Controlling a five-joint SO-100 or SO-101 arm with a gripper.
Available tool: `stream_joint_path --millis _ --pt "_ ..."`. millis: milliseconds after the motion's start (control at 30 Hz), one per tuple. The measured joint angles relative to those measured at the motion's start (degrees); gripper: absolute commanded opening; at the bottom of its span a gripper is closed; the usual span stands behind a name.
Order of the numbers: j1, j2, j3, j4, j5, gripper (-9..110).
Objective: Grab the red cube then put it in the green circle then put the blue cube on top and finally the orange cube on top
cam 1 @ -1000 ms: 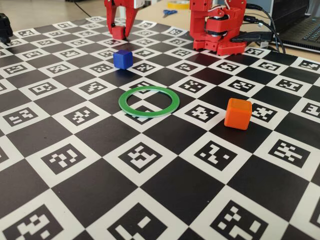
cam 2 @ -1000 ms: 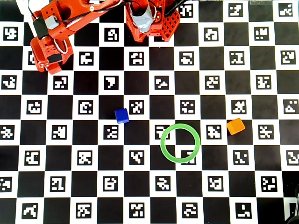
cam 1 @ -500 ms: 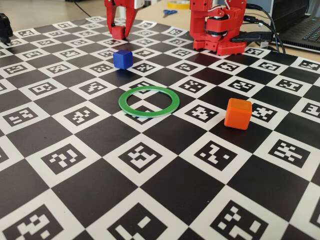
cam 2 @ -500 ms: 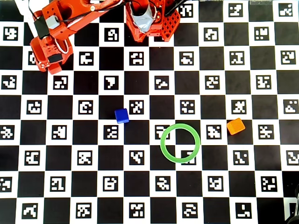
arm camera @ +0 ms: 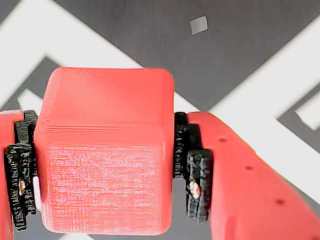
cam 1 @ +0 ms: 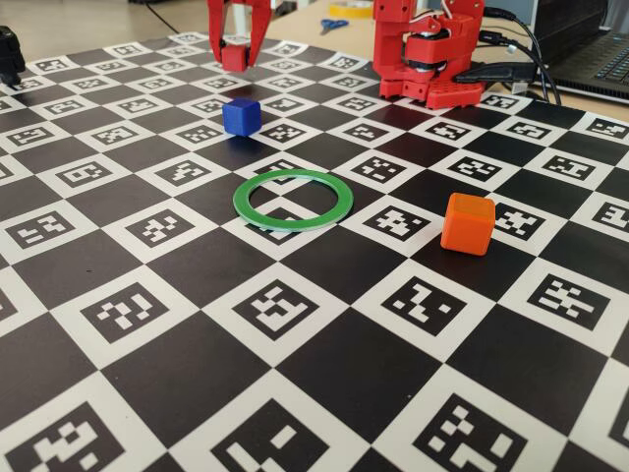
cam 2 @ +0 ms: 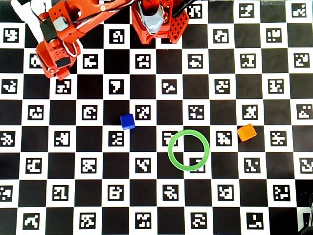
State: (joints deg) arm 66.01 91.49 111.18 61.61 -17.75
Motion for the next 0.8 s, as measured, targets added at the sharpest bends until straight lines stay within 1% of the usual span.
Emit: stream_joint_path --millis 233,400,600,800 --pt "-5.27 6.77 -1.14 9.14 -3.6 3" --pt "-13.18 14.06 -1.14 16.0 -4.39 2" --pt "-26.89 21.45 -2.99 22.85 0.0 2" --pt "-39.64 24.52 -3.25 24.52 5.45 2"
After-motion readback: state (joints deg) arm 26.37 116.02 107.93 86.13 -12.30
